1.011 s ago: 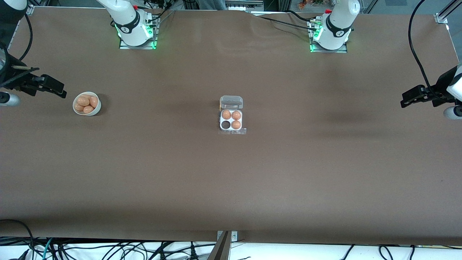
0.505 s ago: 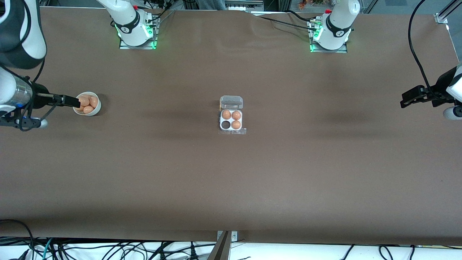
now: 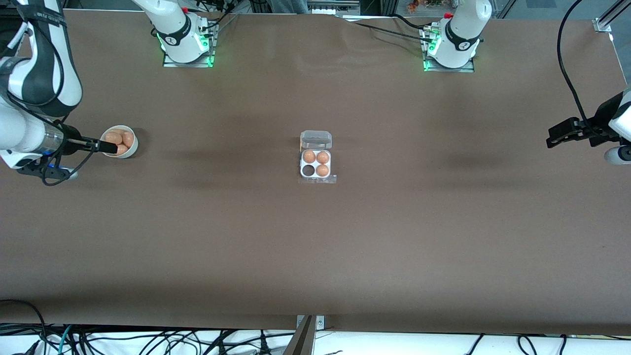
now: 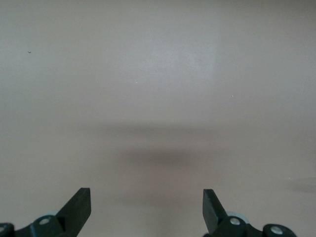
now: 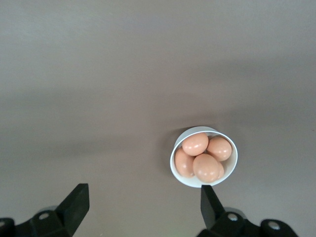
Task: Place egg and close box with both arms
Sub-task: 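Reach the right gripper down over the white egg bowl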
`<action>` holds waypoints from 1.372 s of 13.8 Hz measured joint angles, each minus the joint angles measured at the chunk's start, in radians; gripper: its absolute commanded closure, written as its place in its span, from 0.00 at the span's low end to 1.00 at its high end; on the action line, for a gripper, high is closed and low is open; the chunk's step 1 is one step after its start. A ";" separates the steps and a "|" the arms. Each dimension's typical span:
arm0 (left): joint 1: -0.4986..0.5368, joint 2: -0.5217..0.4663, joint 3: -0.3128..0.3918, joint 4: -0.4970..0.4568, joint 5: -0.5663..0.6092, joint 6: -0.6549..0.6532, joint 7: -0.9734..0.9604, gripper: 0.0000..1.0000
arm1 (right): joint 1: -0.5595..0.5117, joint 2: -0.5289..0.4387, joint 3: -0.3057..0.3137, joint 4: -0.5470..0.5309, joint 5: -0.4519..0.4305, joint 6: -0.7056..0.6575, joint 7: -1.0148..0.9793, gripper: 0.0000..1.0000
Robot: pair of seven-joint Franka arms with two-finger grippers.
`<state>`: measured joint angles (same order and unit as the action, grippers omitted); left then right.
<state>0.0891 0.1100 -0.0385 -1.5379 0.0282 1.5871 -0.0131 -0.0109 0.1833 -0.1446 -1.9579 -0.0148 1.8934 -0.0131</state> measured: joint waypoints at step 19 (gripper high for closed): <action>0.000 0.001 -0.002 0.001 0.000 0.000 0.000 0.00 | -0.001 0.047 -0.139 -0.321 -0.034 0.384 -0.206 0.03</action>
<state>0.0893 0.1108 -0.0409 -1.5370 0.0282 1.5871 -0.0131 -0.0115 0.2306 -0.2835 -2.2788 -0.0486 2.2777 -0.2188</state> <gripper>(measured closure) 0.000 0.004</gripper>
